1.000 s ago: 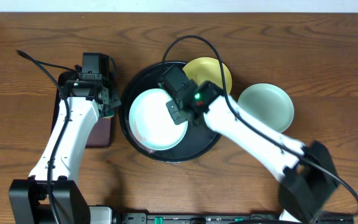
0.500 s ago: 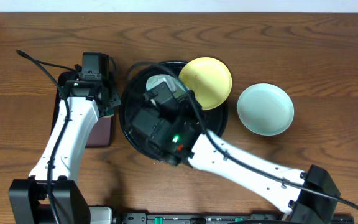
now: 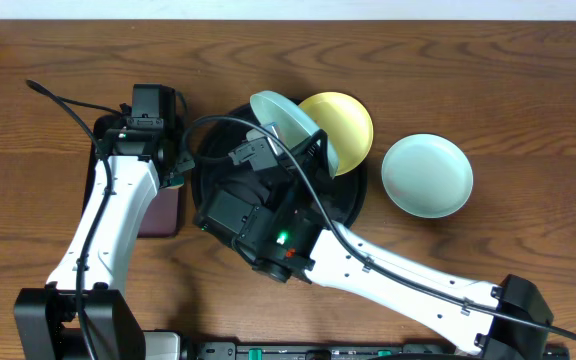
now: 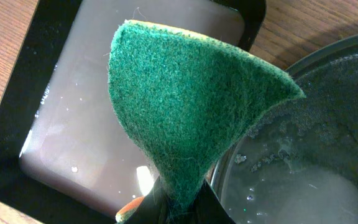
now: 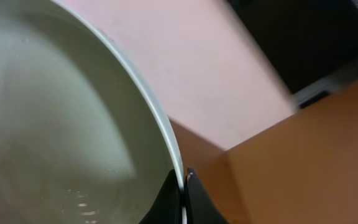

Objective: Clean dirty plates on tray and stack at the side
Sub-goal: 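Lift the mint plate off the black tray with the right gripper, then set the mint plate onto the other mint plate and release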

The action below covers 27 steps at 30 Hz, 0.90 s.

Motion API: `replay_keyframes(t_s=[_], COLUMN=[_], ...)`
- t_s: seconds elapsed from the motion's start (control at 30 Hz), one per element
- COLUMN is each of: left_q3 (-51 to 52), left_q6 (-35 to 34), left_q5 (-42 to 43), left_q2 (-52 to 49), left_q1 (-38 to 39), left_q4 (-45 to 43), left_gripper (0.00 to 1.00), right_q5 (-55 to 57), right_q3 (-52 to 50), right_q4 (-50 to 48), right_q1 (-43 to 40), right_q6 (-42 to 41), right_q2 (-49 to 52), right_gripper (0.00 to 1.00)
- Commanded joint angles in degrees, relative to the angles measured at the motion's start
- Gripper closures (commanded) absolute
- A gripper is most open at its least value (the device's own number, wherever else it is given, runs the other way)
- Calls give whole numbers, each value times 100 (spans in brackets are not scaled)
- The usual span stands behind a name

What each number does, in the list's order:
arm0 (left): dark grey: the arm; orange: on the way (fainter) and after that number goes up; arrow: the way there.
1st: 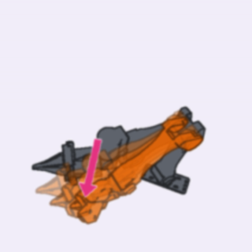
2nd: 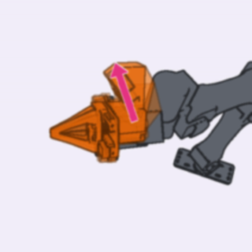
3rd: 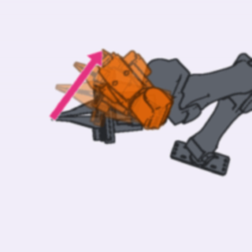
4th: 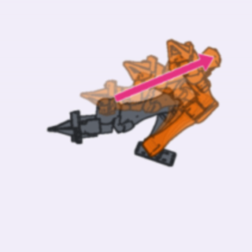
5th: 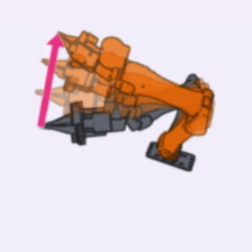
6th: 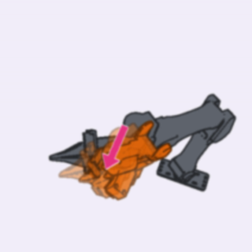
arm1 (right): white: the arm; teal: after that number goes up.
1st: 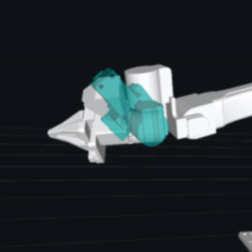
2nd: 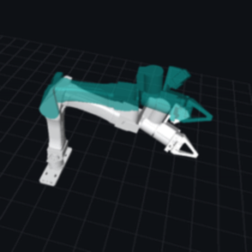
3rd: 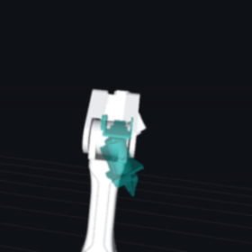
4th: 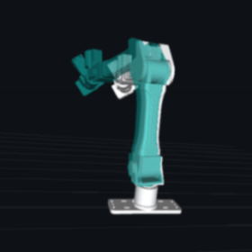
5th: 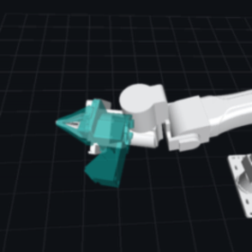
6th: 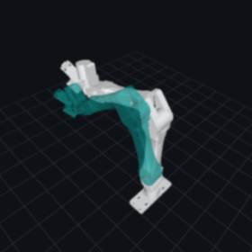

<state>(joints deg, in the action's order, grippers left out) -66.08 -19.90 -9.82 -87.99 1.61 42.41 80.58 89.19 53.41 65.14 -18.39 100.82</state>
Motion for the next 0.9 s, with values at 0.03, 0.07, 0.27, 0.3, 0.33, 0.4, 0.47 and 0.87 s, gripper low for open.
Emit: replay_keyframes(t_s=[0.03,0.07,0.27,0.3,0.33,0.4,0.47,0.87], left_q3=[-46,-46,-46,-46,-46,-46,-46,-46], left_q6=[-11,-11,-11,-11,-11,-11,-11,-13], left_q5=[-114,-114,-114,-114,-114,-114,-114,-114], left_q2=[22,22,22,22,22,22,22,22], left_q1=[-20,-20,-20,-20,-20,-20,-20,-20], left_q4=[7,11,22,24,22,20,22,20], left_gripper=[93,92,93,93,93,93,93,93], right_q5=[-1805,-2280,-5294,-5818,-6376,-7471,-8216,-9086], right_q3=[74,74,74,74,74,74,74,-225], right_q4=[341,428,396,328,258,162,168,761], right_q1=[-461,-645,-1926,-2157,-2391,-2903,-3405,-6492], right_q6=[-715,-817,-824,-610,-367,85,197,575], right_q2=[-160,-160,-188,-205,-240,-321,-404,-470], right_gripper=[99,99,99,99,99,99,99,99])
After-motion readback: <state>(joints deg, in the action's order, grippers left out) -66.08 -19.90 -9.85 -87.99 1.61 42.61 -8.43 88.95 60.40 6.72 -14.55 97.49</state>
